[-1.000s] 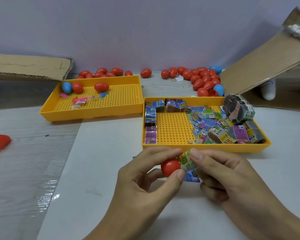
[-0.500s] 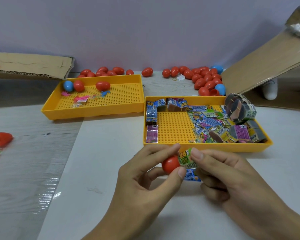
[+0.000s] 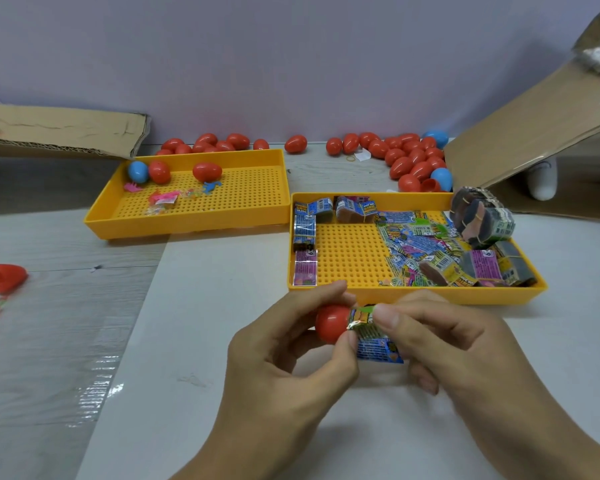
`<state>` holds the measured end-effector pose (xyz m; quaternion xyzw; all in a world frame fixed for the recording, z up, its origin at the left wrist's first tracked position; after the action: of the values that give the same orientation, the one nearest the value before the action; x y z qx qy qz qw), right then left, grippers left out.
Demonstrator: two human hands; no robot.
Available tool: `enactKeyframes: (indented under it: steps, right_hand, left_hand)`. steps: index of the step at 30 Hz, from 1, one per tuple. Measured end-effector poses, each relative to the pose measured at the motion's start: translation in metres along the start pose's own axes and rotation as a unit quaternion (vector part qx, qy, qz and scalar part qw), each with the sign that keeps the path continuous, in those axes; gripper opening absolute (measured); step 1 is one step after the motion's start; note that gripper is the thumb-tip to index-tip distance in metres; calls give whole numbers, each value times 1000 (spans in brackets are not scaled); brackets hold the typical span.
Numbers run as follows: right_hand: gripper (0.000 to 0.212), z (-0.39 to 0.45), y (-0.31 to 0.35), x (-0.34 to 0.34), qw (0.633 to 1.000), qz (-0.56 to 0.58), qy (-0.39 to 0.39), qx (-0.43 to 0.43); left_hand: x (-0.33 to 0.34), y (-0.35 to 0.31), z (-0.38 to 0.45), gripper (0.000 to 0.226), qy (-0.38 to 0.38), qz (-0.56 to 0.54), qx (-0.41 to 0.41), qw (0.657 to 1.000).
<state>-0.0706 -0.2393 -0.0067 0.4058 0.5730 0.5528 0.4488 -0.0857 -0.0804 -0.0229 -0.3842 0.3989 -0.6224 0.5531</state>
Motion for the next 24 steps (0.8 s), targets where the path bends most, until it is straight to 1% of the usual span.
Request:
enactKeyframes:
  steps: [3, 5, 8, 10, 14, 16, 20, 24]
  right_hand:
    - [44, -2, 1, -1, 997, -75, -25, -15]
    - [44, -3, 2, 2, 996, -83, -14, -13]
    - [31, -1, 0, 2, 999, -25, 15, 37]
    - [30, -1, -1, 1, 998, 13, 25, 58]
    - [18, -2, 3, 2, 999, 17, 0, 27]
    - [22, -3, 3, 3, 998, 52, -12, 28]
    - [35, -2, 2, 4, 991, 121, -2, 53]
    - [29, -2, 4, 4, 995, 88, 9, 37]
  left_hand:
    - [0, -4, -2, 34, -17, 35, 33, 999]
    - [-1, -7, -3, 32, -28, 68, 59, 996]
    - [0, -10, -4, 32, -22, 87, 77, 993]
    - [2, -12, -5, 31, -17, 85, 83, 993]
    - [3, -12, -7, 30, -29, 91, 93, 991]
    - [1, -12, -6, 31, -36, 98, 97, 990]
    - [-2, -13, -4, 31, -52, 105, 97, 988]
    - [-2, -13, -4, 32, -56, 95, 91, 990]
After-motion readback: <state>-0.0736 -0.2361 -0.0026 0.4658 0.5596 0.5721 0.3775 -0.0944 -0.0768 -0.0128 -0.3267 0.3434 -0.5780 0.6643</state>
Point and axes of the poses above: each hand's wrist, its own z-axis towards the middle knuckle, its own x-axis out of the palm, y = z × x, the point moved 5 cm from there along z, towards the middle knuckle, and after that the axes turned 7 degrees about y, right-handed, at the moved point
